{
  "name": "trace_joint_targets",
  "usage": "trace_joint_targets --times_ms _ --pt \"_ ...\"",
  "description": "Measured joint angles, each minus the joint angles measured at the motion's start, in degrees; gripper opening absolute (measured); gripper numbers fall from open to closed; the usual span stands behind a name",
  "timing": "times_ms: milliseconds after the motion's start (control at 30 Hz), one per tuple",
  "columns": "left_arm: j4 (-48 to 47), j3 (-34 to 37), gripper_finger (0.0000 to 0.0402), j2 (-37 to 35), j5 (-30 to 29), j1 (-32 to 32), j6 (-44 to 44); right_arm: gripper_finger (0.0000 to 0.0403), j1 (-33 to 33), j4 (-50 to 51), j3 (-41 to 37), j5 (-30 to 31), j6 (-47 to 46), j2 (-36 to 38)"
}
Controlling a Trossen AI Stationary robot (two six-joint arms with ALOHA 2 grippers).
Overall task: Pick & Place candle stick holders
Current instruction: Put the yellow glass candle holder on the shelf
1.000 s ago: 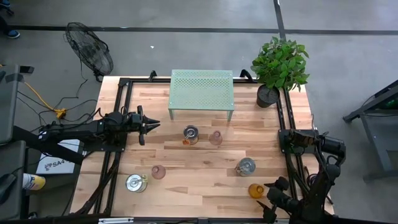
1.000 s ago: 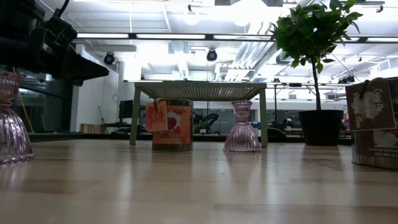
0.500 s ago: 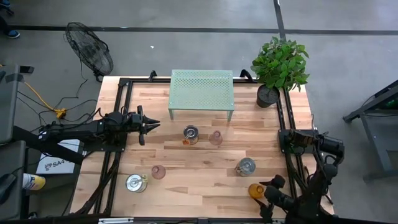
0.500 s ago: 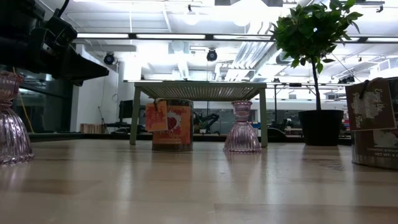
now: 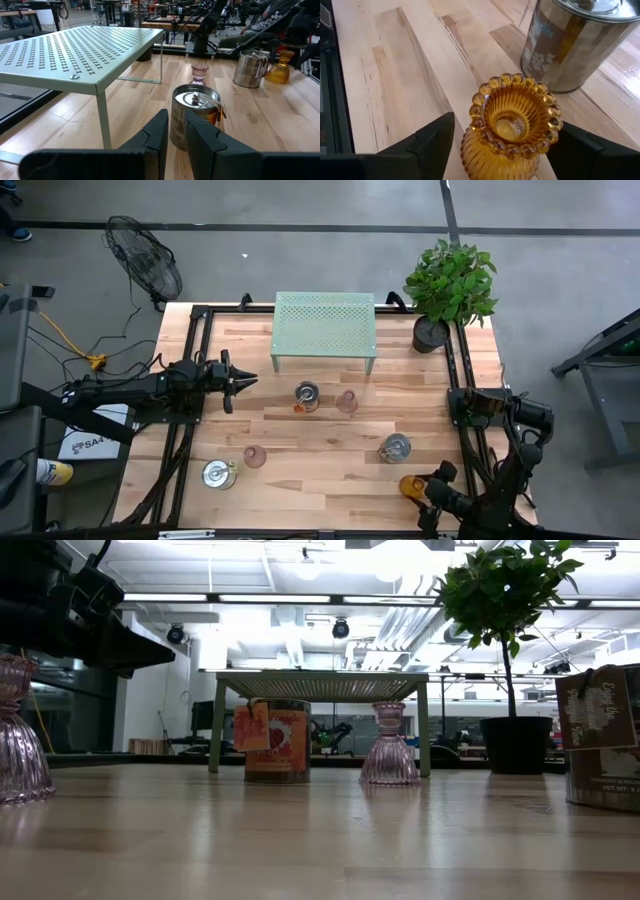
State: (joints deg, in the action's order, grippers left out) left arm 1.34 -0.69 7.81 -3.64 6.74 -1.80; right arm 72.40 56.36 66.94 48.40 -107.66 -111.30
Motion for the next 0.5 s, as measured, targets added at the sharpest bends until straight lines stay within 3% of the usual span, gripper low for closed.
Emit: trace_joint_targets --times_ms 500 --pt "0.00 0.00 0.0058 0.00 0.00 -0.02 0.00 0.0185 0.00 0.59 0.00 -0.01 0.17 -0.01"
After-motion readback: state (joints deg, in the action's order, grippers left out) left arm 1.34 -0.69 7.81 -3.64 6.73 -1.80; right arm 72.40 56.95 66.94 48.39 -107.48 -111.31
